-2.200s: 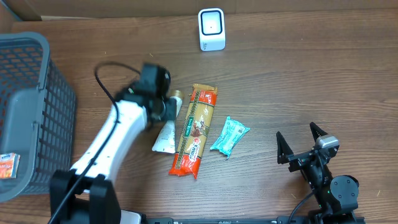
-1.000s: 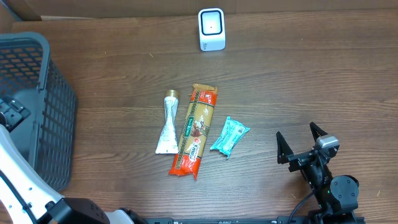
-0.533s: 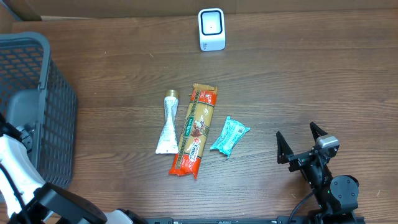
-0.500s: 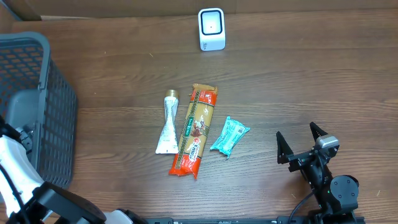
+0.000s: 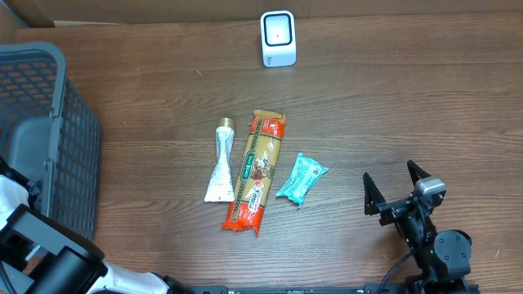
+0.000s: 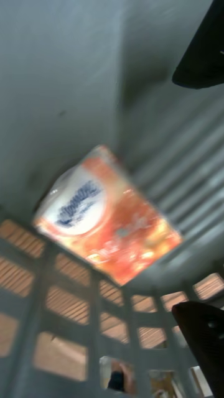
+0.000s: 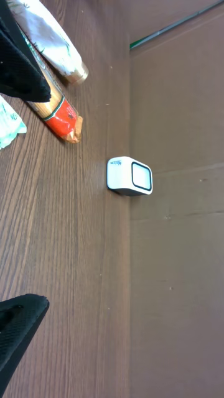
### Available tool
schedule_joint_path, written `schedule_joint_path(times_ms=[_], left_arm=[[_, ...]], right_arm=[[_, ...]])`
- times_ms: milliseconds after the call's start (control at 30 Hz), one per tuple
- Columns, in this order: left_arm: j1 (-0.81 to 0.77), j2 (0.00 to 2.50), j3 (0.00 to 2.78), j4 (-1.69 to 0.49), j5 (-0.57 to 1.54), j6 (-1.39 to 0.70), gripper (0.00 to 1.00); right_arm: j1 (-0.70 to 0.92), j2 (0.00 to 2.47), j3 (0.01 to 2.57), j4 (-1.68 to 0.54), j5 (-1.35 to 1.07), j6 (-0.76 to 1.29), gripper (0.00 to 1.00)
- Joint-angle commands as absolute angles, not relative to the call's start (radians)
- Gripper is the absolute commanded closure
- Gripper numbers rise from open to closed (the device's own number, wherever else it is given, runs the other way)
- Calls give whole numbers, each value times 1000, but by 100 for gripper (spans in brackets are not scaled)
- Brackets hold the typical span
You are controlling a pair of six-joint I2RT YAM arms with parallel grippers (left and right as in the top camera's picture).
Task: Scan the item barcode
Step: 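Reach the left gripper into the basket and grasp the Kleenex pack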
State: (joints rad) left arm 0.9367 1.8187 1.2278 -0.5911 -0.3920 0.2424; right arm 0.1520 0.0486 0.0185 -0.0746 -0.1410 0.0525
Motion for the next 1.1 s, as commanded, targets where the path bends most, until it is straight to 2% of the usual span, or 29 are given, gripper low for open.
schedule_joint_path(times_ms=[0,233,300,367,400,467,500,533,867,1067], left_arm=[[944,1850,1217,-539,-445,282,0],[944,1911,1217,-484,-401,337,4],[944,1927,1217,-483,-401,337,13],[944,1943,1217,-484,-403,337,35],[944,1949,1217,-485,-403,337,54],[944,1956,1217,-485,-403,337,76],[944,1956,1217,-486,-403,337,90],[944,1956,1217,-486,-402,337,96],[912,1925,1248,-527,-390,324,96],[826,1799,1364,-607,-282,310,96]], right_arm=[[158,41,8,-70,-134,55,0],[158,41,8,-70,-134,55,0],[158,41,8,-70,-134,55,0],[158,41,8,-70,-134,55,0],[158,41,8,-70,-134,55,0],[158,41,8,-70,-134,55,0],[158,41,8,-70,-134,55,0],[158,41,8,-70,-134,55,0],[158,41,8,-70,-134,55,0],[158,41,8,-70,-134,55,0]])
